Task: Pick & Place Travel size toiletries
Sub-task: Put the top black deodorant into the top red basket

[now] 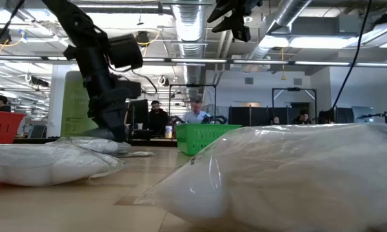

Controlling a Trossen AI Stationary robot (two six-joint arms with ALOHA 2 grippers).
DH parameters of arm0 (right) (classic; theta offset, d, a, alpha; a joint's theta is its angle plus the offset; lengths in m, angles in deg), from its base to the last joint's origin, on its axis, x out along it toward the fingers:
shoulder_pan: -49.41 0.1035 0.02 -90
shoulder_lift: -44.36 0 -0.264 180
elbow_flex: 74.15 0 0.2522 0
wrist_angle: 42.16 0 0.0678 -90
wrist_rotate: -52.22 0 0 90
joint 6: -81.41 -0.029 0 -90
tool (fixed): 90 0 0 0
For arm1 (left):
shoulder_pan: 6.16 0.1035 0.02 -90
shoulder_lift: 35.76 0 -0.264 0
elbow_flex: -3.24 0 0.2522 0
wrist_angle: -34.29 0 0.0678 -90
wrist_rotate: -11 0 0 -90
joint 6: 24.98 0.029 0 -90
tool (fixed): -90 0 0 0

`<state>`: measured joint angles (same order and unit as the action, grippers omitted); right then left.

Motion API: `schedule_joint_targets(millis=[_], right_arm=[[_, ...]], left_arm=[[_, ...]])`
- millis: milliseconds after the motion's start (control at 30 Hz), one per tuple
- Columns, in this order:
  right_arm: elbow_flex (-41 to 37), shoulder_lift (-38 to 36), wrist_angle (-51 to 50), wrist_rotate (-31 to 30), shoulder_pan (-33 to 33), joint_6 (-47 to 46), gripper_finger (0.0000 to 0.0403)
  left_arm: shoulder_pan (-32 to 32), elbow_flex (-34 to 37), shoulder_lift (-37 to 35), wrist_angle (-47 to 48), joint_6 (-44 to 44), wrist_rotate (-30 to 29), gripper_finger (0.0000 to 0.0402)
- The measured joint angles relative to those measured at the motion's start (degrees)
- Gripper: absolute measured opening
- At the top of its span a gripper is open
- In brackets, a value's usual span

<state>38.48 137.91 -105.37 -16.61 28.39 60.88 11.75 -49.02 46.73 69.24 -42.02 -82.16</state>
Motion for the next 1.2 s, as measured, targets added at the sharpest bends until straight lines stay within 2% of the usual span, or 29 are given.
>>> schedule_joint_targets(millis=[167, 433, 533, 667, 767, 933, 1200], right_arm=[[0.0, 0.0, 0.0, 0.0, 0.0, 0.0, 0.0120], [0.0, 0.0, 0.0, 0.0, 0.0, 0.1, 0.0120], [0.0, 0.0, 0.0, 0.0, -0.1, 0.1, 0.0120], [0.0, 0.0, 0.0, 0.0, -0.3, 0.1, 0.0120], [0.0, 0.0, 0.0, 0.0, -0.5, 0.1, 0.0120], [0.0, 0.0, -0.1, 0.0, -0.5, 0.1, 0.0120], [0.0, 0.0, -0.1, 0.0, -0.5, 0.4, 0.0120]], left_arm=[[0.1, 0.0, -7.7, 1.1, -1.3, 1.0, 0.0193], [-0.4, -0.1, -21.3, 0.7, -2.9, 9.1, 0.0193], [-0.7, -0.1, -24.3, 1.2, -3.4, 9.2, 0.0193], [-2.5, -0.1, -25.8, 1.8, -3.4, 12.4, 0.0193], [-6.4, -0.1, -26.2, 4.6, -3.4, 14.0, 0.0193], [-15.8, -0.1, -26.3, 8.9, -5.3, 11.9, 0.0193], [-30.3, -3.6, -26.2, 20.3, -9.2, 3.9, 0.0193]])
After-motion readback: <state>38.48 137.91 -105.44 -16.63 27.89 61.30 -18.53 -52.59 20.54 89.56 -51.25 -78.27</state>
